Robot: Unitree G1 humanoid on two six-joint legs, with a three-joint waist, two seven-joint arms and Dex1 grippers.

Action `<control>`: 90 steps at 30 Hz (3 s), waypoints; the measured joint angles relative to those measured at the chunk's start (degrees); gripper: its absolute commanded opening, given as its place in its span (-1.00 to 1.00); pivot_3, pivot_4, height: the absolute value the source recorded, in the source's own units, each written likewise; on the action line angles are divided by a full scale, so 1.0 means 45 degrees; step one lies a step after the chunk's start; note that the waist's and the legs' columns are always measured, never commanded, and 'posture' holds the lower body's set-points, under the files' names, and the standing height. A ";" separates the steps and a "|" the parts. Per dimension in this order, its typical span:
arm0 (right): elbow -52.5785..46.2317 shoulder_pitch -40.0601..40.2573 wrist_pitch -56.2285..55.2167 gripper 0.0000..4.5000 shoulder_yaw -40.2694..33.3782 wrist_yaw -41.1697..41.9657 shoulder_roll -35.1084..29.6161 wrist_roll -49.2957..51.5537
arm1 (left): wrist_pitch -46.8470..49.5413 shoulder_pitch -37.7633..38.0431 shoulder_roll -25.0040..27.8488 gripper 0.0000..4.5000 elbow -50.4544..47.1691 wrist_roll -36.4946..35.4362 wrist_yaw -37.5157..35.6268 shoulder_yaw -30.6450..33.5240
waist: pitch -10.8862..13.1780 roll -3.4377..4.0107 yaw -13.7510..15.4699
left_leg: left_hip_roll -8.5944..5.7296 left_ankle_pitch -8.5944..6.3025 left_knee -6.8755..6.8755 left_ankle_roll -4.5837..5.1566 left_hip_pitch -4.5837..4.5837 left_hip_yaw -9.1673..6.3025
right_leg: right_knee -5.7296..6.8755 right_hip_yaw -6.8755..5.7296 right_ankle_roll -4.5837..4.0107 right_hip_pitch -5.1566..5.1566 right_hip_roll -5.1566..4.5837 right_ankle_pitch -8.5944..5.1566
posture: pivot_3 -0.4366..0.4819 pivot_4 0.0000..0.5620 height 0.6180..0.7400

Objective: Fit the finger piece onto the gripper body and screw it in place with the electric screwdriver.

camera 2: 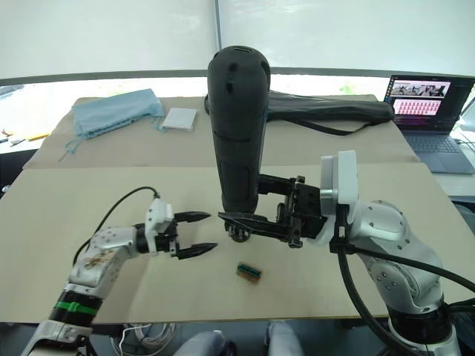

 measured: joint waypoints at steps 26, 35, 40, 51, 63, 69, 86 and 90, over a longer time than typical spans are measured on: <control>-0.0198 0.0135 0.0035 -0.15 -0.0002 -0.0262 -0.0281 0.0000 | -0.1531 -0.0932 -0.2032 0.64 0.2152 0.2197 0.1512 -0.1245 | 0.0002 -0.0004 0.0195 | -0.0001 0.0000 0.0020 0.0003 -0.0003 -0.0001 | 0.0004 0.0014 0.0003 0.0009 -0.0006 0.0001 | -0.05 -0.47 1.00; -0.0459 0.0666 0.0035 -0.15 -0.0024 -0.0269 -0.0503 -0.0010 | -0.1566 -0.1251 -0.2109 0.03 0.2591 0.2116 0.1174 -0.1256 | 0.0002 -0.0004 0.0304 | 0.0001 0.0000 0.0025 0.0004 -0.0003 -0.0001 | 0.0004 0.0013 0.0004 0.0009 -0.0004 0.0001 | -0.05 -0.47 1.00; -0.0564 0.1073 0.0035 -0.15 -0.0124 -0.0271 -0.0604 -0.0009 | -0.2077 -0.1826 -0.1985 0.03 0.3546 0.1957 0.0344 -0.1234 | 0.0002 -0.0004 0.0305 | 0.0003 0.0000 0.0027 0.0004 -0.0004 -0.0001 | 0.0005 0.0008 0.0003 0.0007 -0.0002 0.0002 | -0.05 -0.47 1.00; -0.0673 0.1530 0.0034 -0.15 -0.0510 -0.0261 -0.0861 0.0006 | -0.4163 -0.3847 -0.1717 0.03 0.6891 0.2096 -0.2010 -0.1334 | 0.0003 -0.0007 0.0140 | 0.0007 0.0000 0.0031 0.0005 -0.0008 -0.0001 | 0.0006 0.0015 0.0003 0.0007 -0.0003 0.0002 | -0.05 -0.47 1.00; -0.0798 0.1570 0.0035 -0.15 -0.0544 -0.0285 -0.0897 0.0024 | -0.4063 -0.3439 -0.1668 0.98 0.6633 0.2100 -0.1814 -0.0984 | 0.0003 -0.0008 -0.0001 | 0.0014 0.0000 0.0028 0.0006 -0.0005 -0.0001 | 0.0008 0.0035 0.0003 0.0006 -0.0001 0.0002 | -0.05 -0.47 1.00; -0.0868 0.1759 0.0035 -0.15 -0.0611 -0.0323 -0.1004 0.0099 | -0.3535 -0.2283 -0.1290 0.98 0.5055 0.1866 -0.1559 -0.0604 | 0.0002 -0.0007 -0.0046 | 0.0019 -0.0001 0.0026 0.0006 -0.0005 -0.0001 | 0.0009 0.0040 0.0002 0.0003 0.0004 0.0002 | -0.05 -0.47 1.00; -0.0910 0.1523 0.0036 -0.15 -0.0618 -0.0652 -0.1051 0.0254 | -0.1351 -0.0619 -0.2653 0.98 0.1707 0.2798 0.2329 -0.1120 | 0.0003 -0.0008 0.0197 | 0.0011 -0.0002 0.0031 0.0007 -0.0006 -0.0001 | 0.0006 0.0036 0.0004 0.0010 -0.0001 0.0002 | -0.05 -0.47 1.00; -0.0910 0.1495 0.0035 -0.15 -0.0617 -0.0665 -0.1051 0.0253 | -0.1276 -0.0674 -0.2789 0.98 0.1735 0.2938 0.2699 -0.1194 | 0.0003 -0.0009 0.0279 | 0.0009 -0.0002 0.0035 0.0007 -0.0006 -0.0001 | 0.0006 0.0032 0.0004 0.0013 -0.0001 0.0002 | -0.05 -0.47 1.00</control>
